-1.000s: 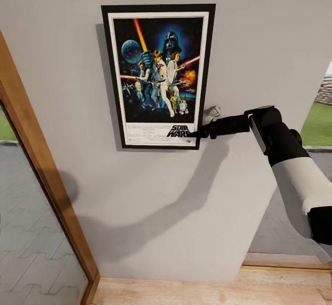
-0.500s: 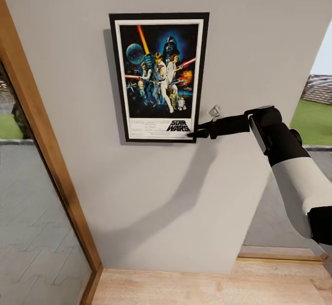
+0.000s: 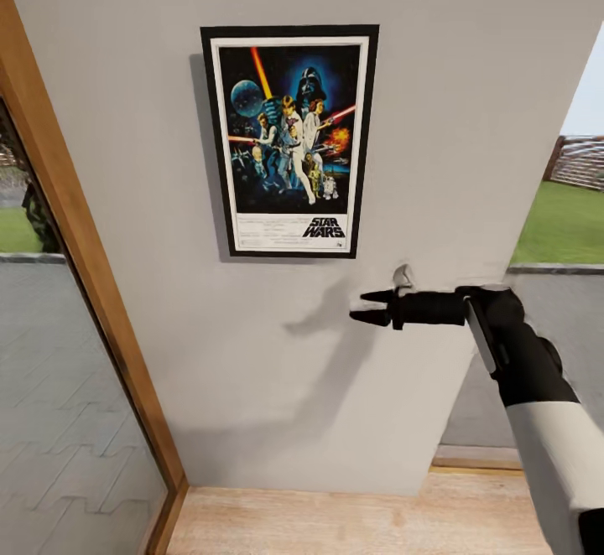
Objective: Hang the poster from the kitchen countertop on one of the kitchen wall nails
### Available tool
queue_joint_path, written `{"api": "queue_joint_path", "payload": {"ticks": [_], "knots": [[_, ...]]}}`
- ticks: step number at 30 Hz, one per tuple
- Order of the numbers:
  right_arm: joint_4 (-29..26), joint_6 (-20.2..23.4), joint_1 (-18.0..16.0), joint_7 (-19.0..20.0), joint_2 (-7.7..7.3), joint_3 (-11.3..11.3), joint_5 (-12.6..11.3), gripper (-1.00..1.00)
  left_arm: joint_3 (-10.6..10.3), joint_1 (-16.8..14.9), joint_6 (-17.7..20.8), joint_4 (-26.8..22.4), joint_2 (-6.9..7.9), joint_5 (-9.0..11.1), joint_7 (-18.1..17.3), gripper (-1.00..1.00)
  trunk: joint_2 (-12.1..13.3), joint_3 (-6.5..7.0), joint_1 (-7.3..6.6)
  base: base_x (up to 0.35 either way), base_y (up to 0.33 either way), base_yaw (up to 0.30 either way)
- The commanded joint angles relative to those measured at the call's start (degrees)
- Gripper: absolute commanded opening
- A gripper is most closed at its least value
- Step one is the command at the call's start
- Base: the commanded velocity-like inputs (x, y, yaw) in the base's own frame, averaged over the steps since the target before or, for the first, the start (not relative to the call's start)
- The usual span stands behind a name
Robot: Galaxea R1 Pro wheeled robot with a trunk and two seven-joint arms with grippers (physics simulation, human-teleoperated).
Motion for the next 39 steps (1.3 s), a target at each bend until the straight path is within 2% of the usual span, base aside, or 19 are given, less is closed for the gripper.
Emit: {"api": "queue_joint_path", "payload": {"ticks": [1, 4, 6, 11, 12, 14, 15, 17, 18, 19, 23, 24, 27, 28, 29, 31, 35, 36, 39], "knots": [[-1.18, 0.14, 2.25, 0.19, -0.02, -0.24, 0.03, 1.0, 0.45, -0.06, -0.28, 0.06, 0.01, -0.4, -0.15, 1.0, -0.14, -0.13, 0.04, 0.0, 0.0, 0.0], [-4.13, -4.84, 12.67, 0.22, -0.01, -0.96, -0.02, 1.0, 0.45, -0.06, -0.28, 0.06, 0.01, -0.4, 0.0, 1.0, -0.14, -0.13, 0.04, 0.0, 0.0, 0.0], [-4.52, -7.9, 16.69, 0.22, 0.02, -1.19, -0.17, 1.0, 0.45, -0.06, -0.28, 0.06, 0.01, -0.4, 0.51, 1.0, -0.14, -0.13, 0.04, 0.0, 0.0, 0.0], [-3.12, -18.74, 30.68, 0.06, 0.14, -2.16, -2.79, 1.0, 0.45, -0.06, -0.28, 0.06, -0.02, -0.4, 4.16, 1.0, -0.14, -0.13, 0.04, 0.0, 0.0, 0.0], [0.2, -24.03, 35.45, -0.04, 0.18, -2.3, -3.93, 1.0, 0.45, -0.06, -0.28, 0.06, -0.05, -0.4, 5.27, 1.0, -0.14, -0.13, 0.04, 0.0, 0.0, 0.0], [5.37, -29.48, 38.9, -0.09, 0.17, -2.66, -4.55, 1.0, 0.45, -0.06, -0.28, 0.06, -0.06, -0.4, 5.85, 1.0, -0.14, -0.13, 0.04, 0.0, 0.0, 0.0], [7.46, -31.15, 39.69, -0.12, 0.15, -2.92, -4.68, 1.0, 0.45, -0.06, -0.28, 0.06, -0.07, -0.4, 5.98, 1.0, -0.14, -0.13, 0.04, 0.0, 0.0, 0.0], [18.56, -37.35, 41.56, -0.3, 0.09, -4.48, -4.94, 1.0, 0.45, -0.06, -0.28, 0.06, -0.07, -0.4, 6.28, 1.0, -0.14, -0.13, 0.04, 0.0, 0.0, 0.0], [24.91, -40.49, 42.03, -0.58, 0.01, -5.37, -4.97, 1.0, 0.45, -0.06, -0.28, 0.06, -0.09, -0.4, 6.36, 1.0, -0.14, -0.13, 0.04, 0.0, 0.0, 0.0], [35.86, -46.16, 42.52, -1.85, -0.71, -6.77, -5.01, 1.0, 0.45, -0.06, -0.28, 0.06, -0.08, -0.4, 6.56, 1.0, -0.14, -0.13, 0.04, 0.0, 0.0, 0.0], [46.26, -50.19, 42.74, -6.83, -1.82, -7.4, -4.99, 1.0, 0.45, -0.06, -0.28, 0.06, -0.1, -0.36, 9.0, 1.0, -0.14, -0.13, 0.04, 0.0, 0.0, 0.0], [48.14, -50.6, 42.77, -8.53, -1.91, -7.45, -4.98, 1.0, 0.45, -0.06, -0.29, 0.06, -0.11, -0.35, 9.92, 1.0, -0.14, -0.13, 0.04, 0.0, 0.0, 0.0], [55.64, -51.71, 42.83, -21.17, -2.02, -7.34, -4.9, 1.0, 0.24, -0.06, -0.34, 0.06, -0.3, -0.38, 15.99, 1.0, -0.14, -0.13, 0.04, 0.0, 0.0, 0.0], [57.61, -51.91, 42.84, -27.41, -1.84, -7.27, -4.85, 1.0, 0.11, -0.06, -0.35, 0.06, -0.51, -0.39, 19.04, 1.0, -0.14, -0.13, 0.04, 0.0, 0.0, 0.0], [58.41, -51.96, 42.84, -30.56, -1.67, -7.24, -4.82, 1.0, 0.05, -0.06, -0.37, 0.04, -0.63, -0.39, 20.61, 1.0, -0.14, -0.13, 0.04, 0.0, 0.0, 0.0], [61.02, -52.06, 42.85, -42.95, -0.23, -7.15, -4.75, 1.0, -0.16, -0.06, -0.91, -0.04, -1.51, -0.38, 27.87, 1.0, -0.14, -0.13, 0.04, 0.0, 0.0, 0.0], [63.33, -52.04, 42.8, -54.33, 1.6, -7.07, -4.7, 1.0, -0.34, -0.06, -1.92, -0.18, -2.84, -0.38, 37.73, 1.0, -0.14, -0.13, 0.04, 0.0, 0.0, 0.0], [64.24, -51.99, 42.78, -58.28, 2.44, -7.05, -4.69, 1.0, -0.34, -0.06, -2.19, -0.73, -3.92, -0.39, 42.98, 1.0, -0.14, -0.13, 0.04, 0.0, 0.0, 0.0], [65.15, -51.94, 42.77, -60.97, 3.13, -7.04, -4.68, 1.0, -0.39, -0.06, -2.4, -1.3, -5.02, -0.4, 47.56, 1.0, -0.14, -0.13, 0.04, 0.0, 0.0, 0.0]]}}
